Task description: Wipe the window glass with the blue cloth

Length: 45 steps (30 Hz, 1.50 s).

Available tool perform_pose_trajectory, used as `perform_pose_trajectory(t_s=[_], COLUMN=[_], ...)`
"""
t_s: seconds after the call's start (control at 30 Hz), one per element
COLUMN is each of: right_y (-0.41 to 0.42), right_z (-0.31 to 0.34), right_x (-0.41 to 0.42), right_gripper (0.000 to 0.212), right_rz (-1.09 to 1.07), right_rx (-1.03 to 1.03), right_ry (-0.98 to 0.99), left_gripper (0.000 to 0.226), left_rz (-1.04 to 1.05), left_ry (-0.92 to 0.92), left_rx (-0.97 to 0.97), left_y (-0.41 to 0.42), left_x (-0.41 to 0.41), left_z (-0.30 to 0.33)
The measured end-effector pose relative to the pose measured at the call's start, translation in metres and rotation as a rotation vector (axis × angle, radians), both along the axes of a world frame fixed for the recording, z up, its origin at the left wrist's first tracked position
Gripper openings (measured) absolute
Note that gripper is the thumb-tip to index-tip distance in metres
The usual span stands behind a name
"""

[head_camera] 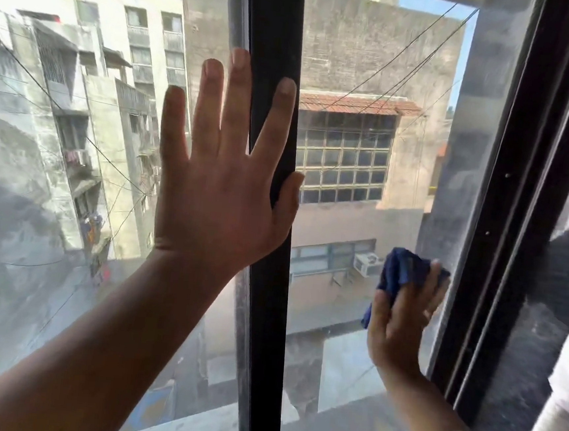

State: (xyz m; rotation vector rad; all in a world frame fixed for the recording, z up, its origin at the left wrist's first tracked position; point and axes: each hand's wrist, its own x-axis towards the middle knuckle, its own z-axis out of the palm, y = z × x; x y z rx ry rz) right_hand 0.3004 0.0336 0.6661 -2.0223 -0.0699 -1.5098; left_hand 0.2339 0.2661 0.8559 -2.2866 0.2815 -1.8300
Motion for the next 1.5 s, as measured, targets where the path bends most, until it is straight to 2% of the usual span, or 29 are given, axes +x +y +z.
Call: perform_pose_trajectory(t_s=[0.07,0.1,0.17,0.27,0.3,0.33,0.4,0.47,0.53,0.57,0.63,0.73,0.8,0.83,0.9,0.97,1.03,1.1,1.17,1.23,1.3,1.37,1.43,1.5], right_y=[0.007,0.021,0.057,0.063,0.044,0.023,-0.017,-0.039,-0.031,-0.016,0.026,0.081,0.064,0.037,-0.022,-0.061,-0.068,-0.051,-0.023,0.013,0.049,0.064,0.058,0.046], right_z=[0.029,0.037,0.040,0.035,0.045,0.059,0.095,0.140,0.190,0.212,0.233,0.187,0.142,0.133,0.147,0.191,0.238,0.260,0.236,0.161,0.068,0.009,-0.001,0.008], right_x=[0.005,0.005,-0.001,-0.009,-0.006,-0.002,0.006,0.015,0.021,0.023,0.018,0.005,-0.003,-0.002,0.006,0.021,0.031,0.034,0.032,0.019,-0.006,-0.026,-0.035,-0.042], right_gripper=[0.056,0.055,0.050,0.048,0.047,0.046,0.049,0.056,0.059,0.059,0.054,0.047,0.044,0.043,0.044,0.048,0.053,0.055,0.050,0.046,0.047,0.059,0.073,0.078], right_rz=[-0.084,-0.112,-0.077,-0.013,-0.005,-0.003,-0.031,-0.086,-0.140,-0.166,-0.179,-0.097,-0.019,0.016,-0.009,-0.100,-0.150,-0.139,-0.117,-0.059,0.011,0.023,0.085,0.198], right_rx=[0.267,0.273,0.045,-0.543,-0.656,-0.683,-0.491,-0.148,0.098,0.150,0.062,-0.374,-0.584,-0.627,-0.554,-0.325,-0.175,-0.134,-0.152,-0.223,-0.382,-0.557,-0.614,-0.619], right_ry=[0.026,0.010,-0.047,-0.139,-0.169,-0.182,-0.120,-0.057,-0.077,-0.106,-0.214,-0.307,-0.253,-0.228,-0.181,-0.156,-0.137,-0.172,-0.248,-0.263,-0.175,-0.016,0.122,0.186], left_gripper=[0.072,0.072,0.072,0.074,0.074,0.074,0.074,0.074,0.074,0.073,0.073,0.072,0.072,0.072,0.073,0.073,0.072,0.072,0.072,0.072,0.074,0.074,0.073,0.072], left_rz=[0.001,-0.001,-0.008,0.008,0.011,0.015,0.019,0.021,0.029,0.034,0.033,0.048,0.049,0.047,0.051,0.061,0.063,0.062,0.056,0.052,0.062,0.072,0.078,0.072], left_ry=[-0.006,-0.009,-0.009,-0.012,-0.014,-0.017,-0.021,-0.019,-0.020,-0.017,-0.018,-0.033,-0.024,-0.021,-0.020,-0.016,-0.010,-0.017,-0.030,-0.048,-0.047,-0.038,-0.025,-0.005], left_rx=[-0.001,0.000,0.002,0.012,0.012,0.014,0.020,0.022,0.023,0.023,0.026,0.028,0.019,0.018,0.022,0.024,0.024,0.025,0.022,0.027,0.024,0.025,0.028,0.029], left_y=[0.000,0.000,0.001,0.002,0.002,0.002,0.002,0.002,0.001,0.002,0.001,0.002,0.002,0.002,0.001,0.001,0.001,0.001,0.002,0.003,0.004,0.005,0.005,0.006], left_x=[0.001,0.002,0.002,0.002,0.002,0.002,0.003,0.002,0.002,0.002,0.001,0.002,0.002,0.002,0.003,0.003,0.002,0.002,0.004,0.006,0.006,0.006,0.005,0.004], left_z=[0.000,0.000,-0.001,-0.002,-0.002,-0.002,-0.001,-0.001,-0.001,-0.001,-0.001,0.000,0.000,-0.001,-0.002,-0.002,-0.001,-0.002,-0.002,-0.001,-0.002,-0.002,-0.001,-0.001])
